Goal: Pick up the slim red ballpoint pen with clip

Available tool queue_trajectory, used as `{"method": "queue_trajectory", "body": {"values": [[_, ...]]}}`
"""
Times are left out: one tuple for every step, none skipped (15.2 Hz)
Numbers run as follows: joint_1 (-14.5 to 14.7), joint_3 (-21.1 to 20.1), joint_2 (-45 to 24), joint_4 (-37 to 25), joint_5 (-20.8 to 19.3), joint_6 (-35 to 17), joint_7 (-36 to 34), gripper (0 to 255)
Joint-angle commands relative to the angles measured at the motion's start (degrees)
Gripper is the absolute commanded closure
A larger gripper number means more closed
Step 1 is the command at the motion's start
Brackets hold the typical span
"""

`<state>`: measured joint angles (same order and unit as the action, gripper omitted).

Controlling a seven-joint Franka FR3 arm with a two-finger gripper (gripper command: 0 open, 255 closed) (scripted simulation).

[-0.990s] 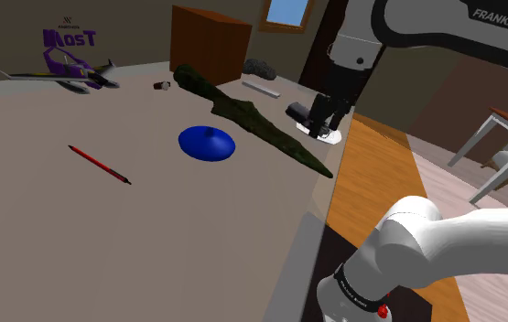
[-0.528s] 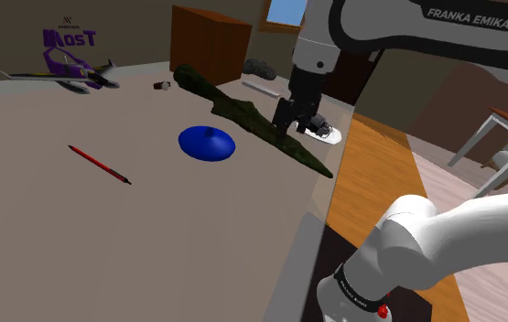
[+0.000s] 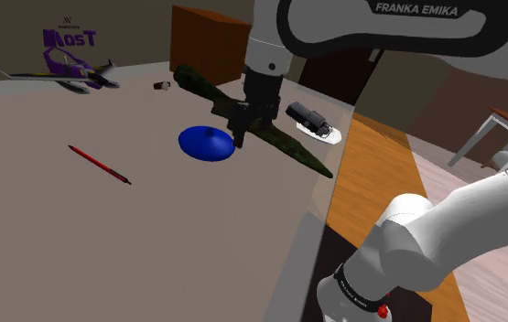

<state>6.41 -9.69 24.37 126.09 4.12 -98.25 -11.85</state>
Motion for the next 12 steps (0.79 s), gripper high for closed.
{"method": "queue_trajectory", "body": {"values": [[0.73,-1.48,-3.92,-2.29,0.29,-1.92,-0.90,0],[1.09,-2.17,-5.61,-3.43,0.36,-2.59,-1.35,0],[1.46,-2.85,-7.32,-4.62,0.37,-3.22,-1.81,0],[1.82,-3.52,-9.05,-5.87,0.34,-3.82,-2.28,0],[2.18,-4.19,-10.79,-7.17,0.25,-4.37,-2.76,0],[2.54,-4.85,-12.56,-8.53,0.11,-4.87,-3.25,0],[2.91,-5.50,-14.34,-9.95,-0.09,-5.34,-3.76,0],[3.30,-6.13,-16.13,-11.42,-0.34,-5.76,-4.27,0],[3.70,-6.75,-17.95,-12.96,-0.64,-6.13,-4.80,0],[4.11,-7.35,-19.79,-14.55,-1.00,-6.45,-5.33,0],[4.55,-7.93,-21.65,-16.20,-1.41,-6.72,-5.88,0],[5.02,-8.48,-23.53,-17.92,-1.87,-6.94,-6.43,0]]}}
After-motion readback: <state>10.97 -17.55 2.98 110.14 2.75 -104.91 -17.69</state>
